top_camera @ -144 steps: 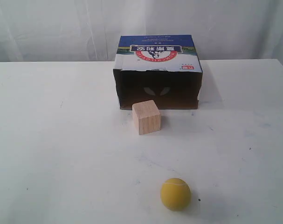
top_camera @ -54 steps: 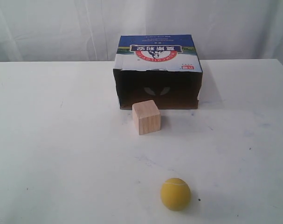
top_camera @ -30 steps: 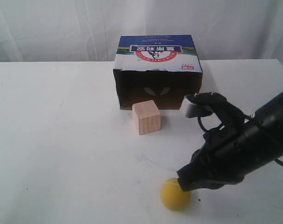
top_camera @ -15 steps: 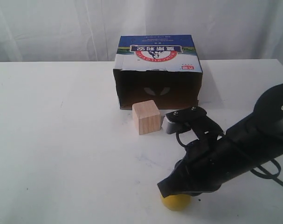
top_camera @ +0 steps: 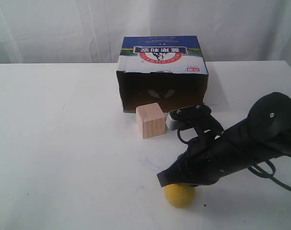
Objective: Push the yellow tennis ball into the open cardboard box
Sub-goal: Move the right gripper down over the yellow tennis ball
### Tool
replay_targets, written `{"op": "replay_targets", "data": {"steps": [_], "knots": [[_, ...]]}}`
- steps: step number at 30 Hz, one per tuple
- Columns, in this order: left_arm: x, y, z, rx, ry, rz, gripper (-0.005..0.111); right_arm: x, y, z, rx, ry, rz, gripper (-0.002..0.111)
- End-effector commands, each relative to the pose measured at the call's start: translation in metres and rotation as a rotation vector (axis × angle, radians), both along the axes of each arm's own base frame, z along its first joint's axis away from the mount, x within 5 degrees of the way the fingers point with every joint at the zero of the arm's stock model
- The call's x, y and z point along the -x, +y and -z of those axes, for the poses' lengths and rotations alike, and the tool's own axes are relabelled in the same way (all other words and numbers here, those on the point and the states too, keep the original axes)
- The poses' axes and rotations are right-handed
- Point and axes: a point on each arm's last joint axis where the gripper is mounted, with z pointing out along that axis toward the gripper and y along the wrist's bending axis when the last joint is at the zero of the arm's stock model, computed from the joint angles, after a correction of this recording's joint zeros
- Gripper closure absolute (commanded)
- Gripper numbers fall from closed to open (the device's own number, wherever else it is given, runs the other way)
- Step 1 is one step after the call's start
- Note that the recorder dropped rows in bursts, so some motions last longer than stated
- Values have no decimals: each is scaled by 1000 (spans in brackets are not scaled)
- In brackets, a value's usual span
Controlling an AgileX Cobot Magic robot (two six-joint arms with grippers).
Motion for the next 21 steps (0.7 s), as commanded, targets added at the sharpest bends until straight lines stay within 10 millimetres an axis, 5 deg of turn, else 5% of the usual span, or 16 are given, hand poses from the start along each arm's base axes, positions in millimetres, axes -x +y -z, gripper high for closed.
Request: {"op": "replay_targets", "data": {"steps": [1, 21], "knots": [[3, -2, 6, 13, 53, 16, 107, -10, -2, 1, 27, -108, 30, 108], [3, -2, 6, 13, 53, 16, 107, -11, -1, 3, 36, -104, 6, 108]]}}
